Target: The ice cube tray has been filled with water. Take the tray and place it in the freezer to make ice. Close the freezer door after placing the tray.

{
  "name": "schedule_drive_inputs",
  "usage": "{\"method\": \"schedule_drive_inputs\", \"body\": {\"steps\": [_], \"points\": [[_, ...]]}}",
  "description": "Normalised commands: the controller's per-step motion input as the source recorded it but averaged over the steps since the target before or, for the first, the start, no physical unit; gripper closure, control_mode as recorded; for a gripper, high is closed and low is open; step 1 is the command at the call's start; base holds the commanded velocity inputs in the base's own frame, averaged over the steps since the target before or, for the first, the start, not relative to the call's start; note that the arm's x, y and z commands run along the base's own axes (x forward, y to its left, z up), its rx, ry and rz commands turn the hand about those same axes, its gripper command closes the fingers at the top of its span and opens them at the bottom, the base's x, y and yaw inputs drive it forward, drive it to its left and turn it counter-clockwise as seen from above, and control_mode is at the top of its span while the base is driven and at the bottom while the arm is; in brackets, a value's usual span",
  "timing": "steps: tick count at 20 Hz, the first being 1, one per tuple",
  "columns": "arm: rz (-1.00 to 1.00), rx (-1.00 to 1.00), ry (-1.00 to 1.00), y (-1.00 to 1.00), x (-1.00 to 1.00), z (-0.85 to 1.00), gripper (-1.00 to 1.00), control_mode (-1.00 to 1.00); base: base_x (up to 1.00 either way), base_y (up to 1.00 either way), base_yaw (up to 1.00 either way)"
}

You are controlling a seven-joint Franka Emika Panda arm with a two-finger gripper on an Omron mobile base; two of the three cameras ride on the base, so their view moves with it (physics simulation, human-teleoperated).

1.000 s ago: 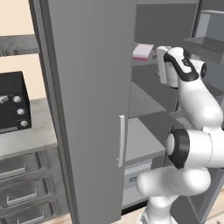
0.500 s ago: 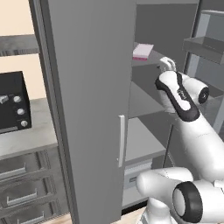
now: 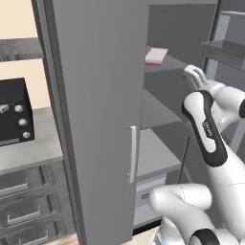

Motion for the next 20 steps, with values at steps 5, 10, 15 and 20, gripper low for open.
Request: {"method": "schedule_drive_inputs", "body": {"steps": [5,10,15,20], "points": [[0.13,-0.52,0.08,0.02,-0.48,-0.02,-1.0,-1.0,0.0,0.0,0.0],[0.06,-0.58,0.01,0.17,-0.62,-0.17,-1.0,-1.0,0.0,0.0,0.0],[0.01,-0.45,0.07,0.0,-0.38,-0.13,-1.0,-1.0,0.0,0.0,0.0],[0.0,-0.35,0.08,0.2,-0.19,-0.17,-1.0,1.0,-0.14,0.03,0.0]]}}
